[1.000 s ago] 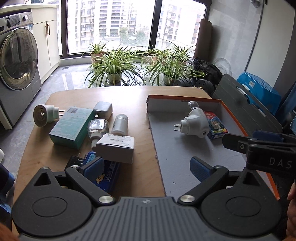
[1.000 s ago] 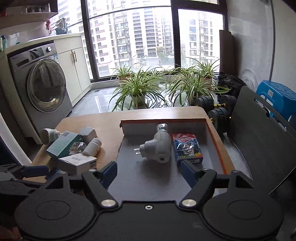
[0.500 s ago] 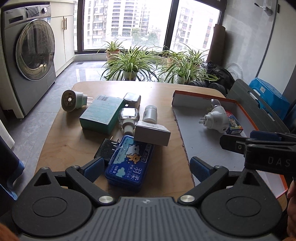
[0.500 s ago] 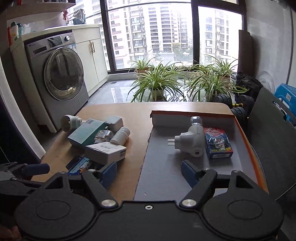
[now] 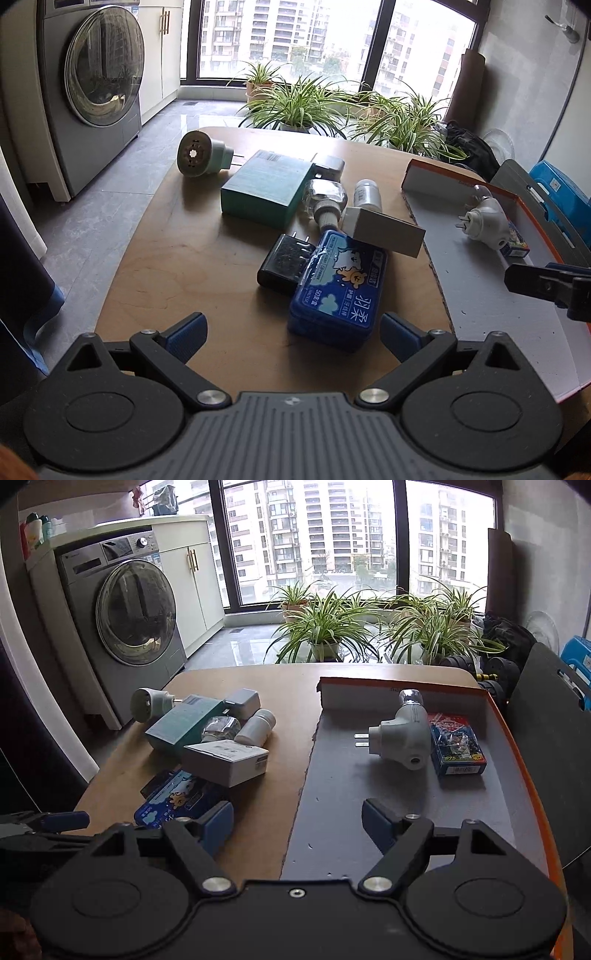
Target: Organize rigid objects
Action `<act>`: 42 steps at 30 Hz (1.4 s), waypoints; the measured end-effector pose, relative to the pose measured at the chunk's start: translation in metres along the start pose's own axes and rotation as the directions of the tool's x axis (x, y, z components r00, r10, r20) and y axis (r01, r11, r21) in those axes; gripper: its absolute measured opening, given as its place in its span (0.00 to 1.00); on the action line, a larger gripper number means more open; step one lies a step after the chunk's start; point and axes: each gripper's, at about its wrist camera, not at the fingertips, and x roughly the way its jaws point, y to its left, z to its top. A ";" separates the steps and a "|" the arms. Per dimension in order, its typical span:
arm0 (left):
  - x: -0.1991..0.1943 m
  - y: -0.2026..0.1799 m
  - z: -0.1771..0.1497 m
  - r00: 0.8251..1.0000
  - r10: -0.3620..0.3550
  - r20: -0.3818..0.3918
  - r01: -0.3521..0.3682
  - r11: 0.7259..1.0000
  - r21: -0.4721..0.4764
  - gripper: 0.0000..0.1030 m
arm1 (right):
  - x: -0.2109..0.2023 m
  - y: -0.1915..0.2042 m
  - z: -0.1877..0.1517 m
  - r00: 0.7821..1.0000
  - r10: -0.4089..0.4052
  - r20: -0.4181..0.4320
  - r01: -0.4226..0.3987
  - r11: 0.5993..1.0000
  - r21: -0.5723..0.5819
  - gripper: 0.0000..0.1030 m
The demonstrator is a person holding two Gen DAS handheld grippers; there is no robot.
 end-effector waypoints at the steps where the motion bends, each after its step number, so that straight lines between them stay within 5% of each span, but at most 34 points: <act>1: 0.001 -0.002 0.001 1.000 -0.004 0.005 0.004 1.000 0.008 1.00 | 0.001 -0.001 0.000 1.000 -0.001 -0.002 0.001 1.000 0.004 0.88; 10: 0.026 -0.033 0.010 0.997 -0.063 0.050 0.054 0.985 0.164 0.95 | 0.000 -0.013 0.001 1.000 -0.027 0.004 0.027 0.999 0.025 0.88; 15: 0.044 -0.040 0.014 0.996 -0.083 0.020 0.077 0.978 0.192 0.84 | 0.001 -0.024 0.001 0.999 -0.046 0.006 0.046 0.998 0.050 0.88; 19: 0.049 -0.044 0.015 0.993 -0.118 -0.016 0.119 0.978 0.174 0.61 | 0.003 -0.030 0.001 0.998 -0.056 0.000 0.055 0.996 0.068 0.88; 22: 0.052 -0.056 0.011 0.996 -0.092 -0.009 0.092 0.970 0.223 0.66 | 0.006 -0.031 0.002 0.998 -0.059 -0.005 0.059 0.995 0.078 0.88; 29: 0.053 -0.049 0.010 0.992 -0.122 -0.027 0.125 0.983 0.136 0.61 | 0.006 -0.023 0.005 0.999 -0.048 -0.007 0.048 0.997 0.054 0.88; 36: 0.015 -0.033 -0.010 0.983 -0.178 -0.036 0.182 0.975 0.125 0.61 | 0.019 -0.004 0.007 0.999 0.005 -0.042 -0.003 0.999 0.039 0.88; 42: -0.011 -0.008 -0.020 0.989 -0.146 0.003 0.145 0.987 0.071 0.61 | 0.057 0.029 0.015 0.992 0.062 -0.109 -0.062 0.998 0.009 0.88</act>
